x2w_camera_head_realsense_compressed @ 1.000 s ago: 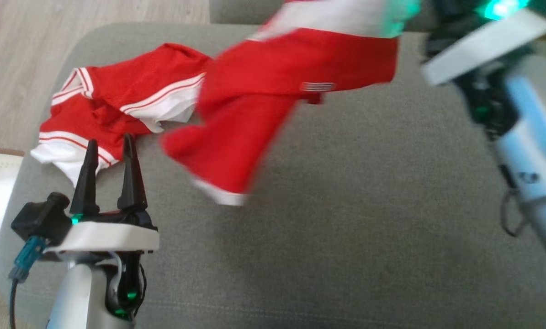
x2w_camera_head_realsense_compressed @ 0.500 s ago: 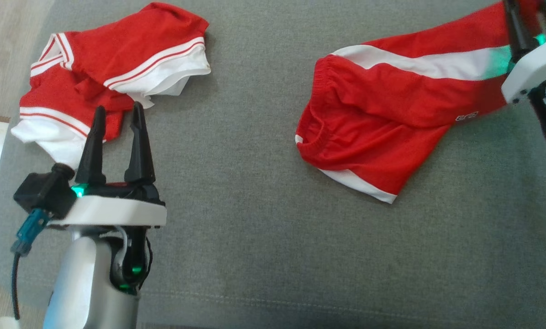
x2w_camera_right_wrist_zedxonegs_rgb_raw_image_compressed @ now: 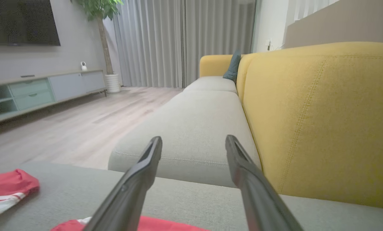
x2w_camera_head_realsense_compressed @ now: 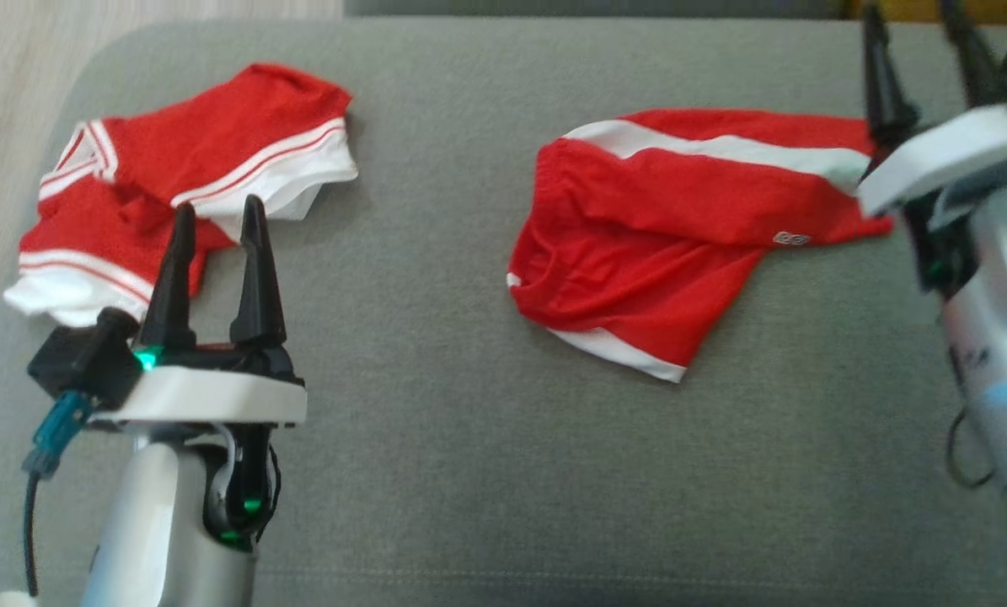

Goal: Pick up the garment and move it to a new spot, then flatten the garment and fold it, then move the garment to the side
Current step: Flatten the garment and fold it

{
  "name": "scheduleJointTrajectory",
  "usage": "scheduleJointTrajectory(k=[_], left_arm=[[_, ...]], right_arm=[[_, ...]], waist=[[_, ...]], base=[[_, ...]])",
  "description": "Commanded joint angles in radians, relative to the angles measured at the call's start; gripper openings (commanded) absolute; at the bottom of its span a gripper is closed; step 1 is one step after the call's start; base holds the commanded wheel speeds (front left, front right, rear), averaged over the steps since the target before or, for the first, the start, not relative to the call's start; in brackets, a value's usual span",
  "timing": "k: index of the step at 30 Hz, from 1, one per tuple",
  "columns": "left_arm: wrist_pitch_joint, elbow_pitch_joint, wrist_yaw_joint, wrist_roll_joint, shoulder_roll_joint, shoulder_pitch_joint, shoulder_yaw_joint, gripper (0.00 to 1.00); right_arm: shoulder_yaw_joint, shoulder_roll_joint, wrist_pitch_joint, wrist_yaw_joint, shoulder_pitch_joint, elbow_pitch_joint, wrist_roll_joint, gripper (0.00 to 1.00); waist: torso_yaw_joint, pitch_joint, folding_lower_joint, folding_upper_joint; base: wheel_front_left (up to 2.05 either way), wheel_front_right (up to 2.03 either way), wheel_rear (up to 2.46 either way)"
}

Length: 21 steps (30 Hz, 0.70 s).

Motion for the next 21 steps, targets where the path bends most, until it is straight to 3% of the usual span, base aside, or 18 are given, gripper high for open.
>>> scheduleJointTrajectory(k=[1, 8, 13, 21], left_arm=[[-0.005, -0.041, 0.004, -0.002, 0.012, -0.002, 0.027, 1.0], [-0.005, -0.049, 0.011, -0.009, 0.012, 0.046, 0.018, 1.0], [-0.005, -0.049, 0.013, -0.013, 0.012, 0.069, 0.001, 1.0], [-0.005, -0.022, -0.001, 0.005, 0.012, 0.055, -0.029, 1.0]], right_arm=[[-0.008, 0.017, -0.01, -0.001, 0.04, -0.066, -0.006, 1.0], [-0.127, 0.099, -0.011, -0.001, 0.296, -0.346, -0.041, 1.0], [-0.227, 0.195, -0.011, -0.001, 0.546, -0.558, -0.098, 1.0], [-0.284, 0.243, -0.008, -0.001, 0.628, -0.691, -0.153, 1.0]], waist=[[-0.034, -0.036, 0.0, 0.0], [-0.102, -0.096, 0.0, 0.0], [-0.142, -0.114, 0.0, 0.0], [-0.193, -0.084, 0.0, 0.0]], base=[[0.0, 0.0, 0.0], [0.0, 0.0, 0.0], [0.0, 0.0, 0.0], [0.0, 0.0, 0.0]])
